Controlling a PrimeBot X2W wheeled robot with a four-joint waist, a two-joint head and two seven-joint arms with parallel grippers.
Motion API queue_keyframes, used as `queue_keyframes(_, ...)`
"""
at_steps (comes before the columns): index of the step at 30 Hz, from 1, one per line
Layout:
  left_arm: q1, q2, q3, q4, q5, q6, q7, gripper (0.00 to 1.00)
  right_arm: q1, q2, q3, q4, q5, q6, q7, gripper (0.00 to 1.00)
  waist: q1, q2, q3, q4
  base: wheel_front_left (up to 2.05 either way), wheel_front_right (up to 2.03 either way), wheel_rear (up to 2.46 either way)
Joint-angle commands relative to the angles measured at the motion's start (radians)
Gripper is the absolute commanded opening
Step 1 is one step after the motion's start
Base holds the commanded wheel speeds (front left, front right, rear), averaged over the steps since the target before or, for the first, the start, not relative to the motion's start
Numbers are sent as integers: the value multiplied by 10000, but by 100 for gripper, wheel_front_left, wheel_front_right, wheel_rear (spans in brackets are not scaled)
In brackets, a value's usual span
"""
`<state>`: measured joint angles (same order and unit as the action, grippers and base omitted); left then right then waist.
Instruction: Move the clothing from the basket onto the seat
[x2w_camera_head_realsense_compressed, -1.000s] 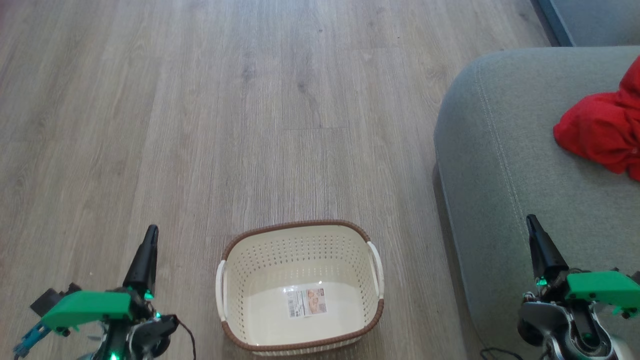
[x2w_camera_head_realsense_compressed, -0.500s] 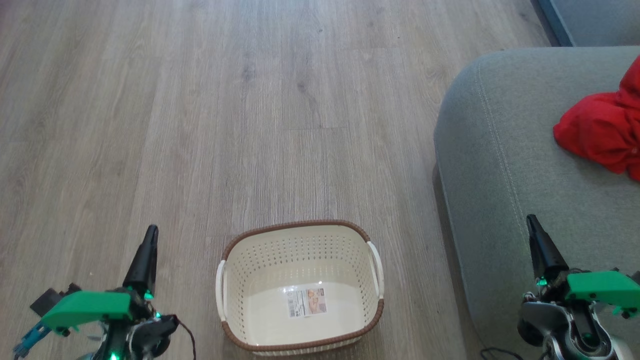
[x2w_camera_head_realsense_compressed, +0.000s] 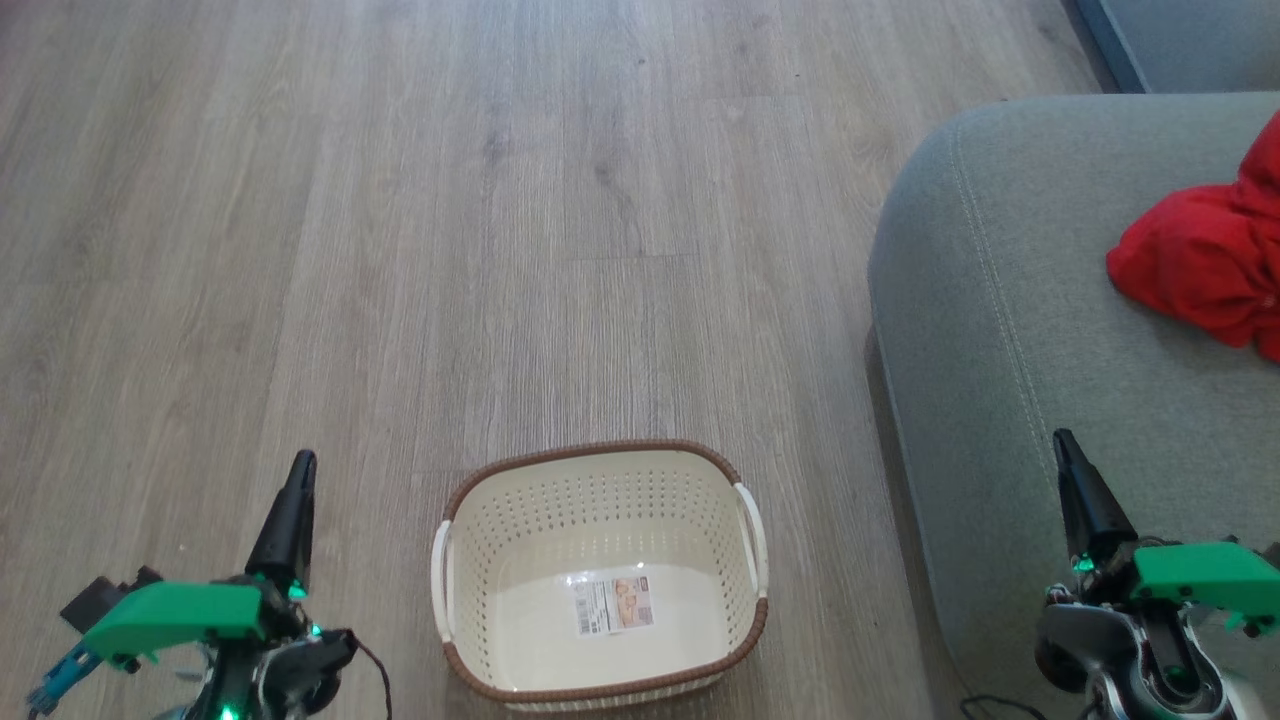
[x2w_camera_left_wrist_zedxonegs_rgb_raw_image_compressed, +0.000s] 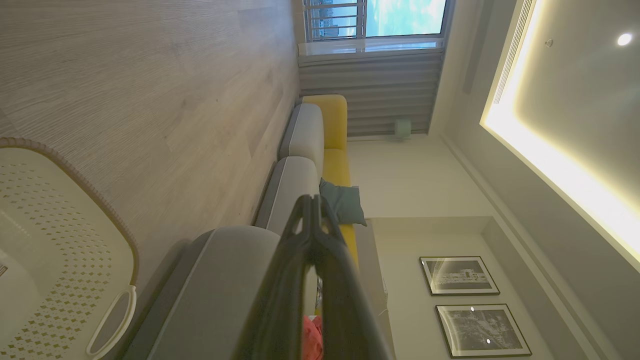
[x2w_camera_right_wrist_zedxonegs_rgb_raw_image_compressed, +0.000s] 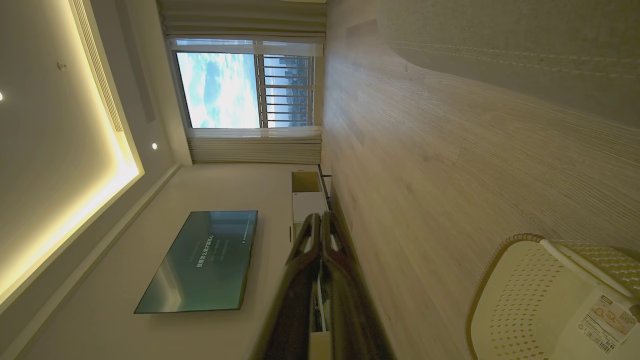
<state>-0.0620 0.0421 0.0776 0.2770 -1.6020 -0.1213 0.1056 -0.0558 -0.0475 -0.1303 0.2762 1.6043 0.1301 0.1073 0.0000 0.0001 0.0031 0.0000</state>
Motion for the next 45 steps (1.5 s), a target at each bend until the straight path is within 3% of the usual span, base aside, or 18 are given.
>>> queue_keyframes(1, -460, 81, 360, -319, -68, -94, 75, 0, -523, -30, 157, -314, 36, 6, 65, 0, 0, -1, 0, 0, 0, 0, 0)
queue_keyframes(45, -460, 81, 360, -319, -69, -94, 75, 0, -523, -29, 155, -314, 35, 6, 67, 0, 0, -1, 0, 0, 0, 0, 0)
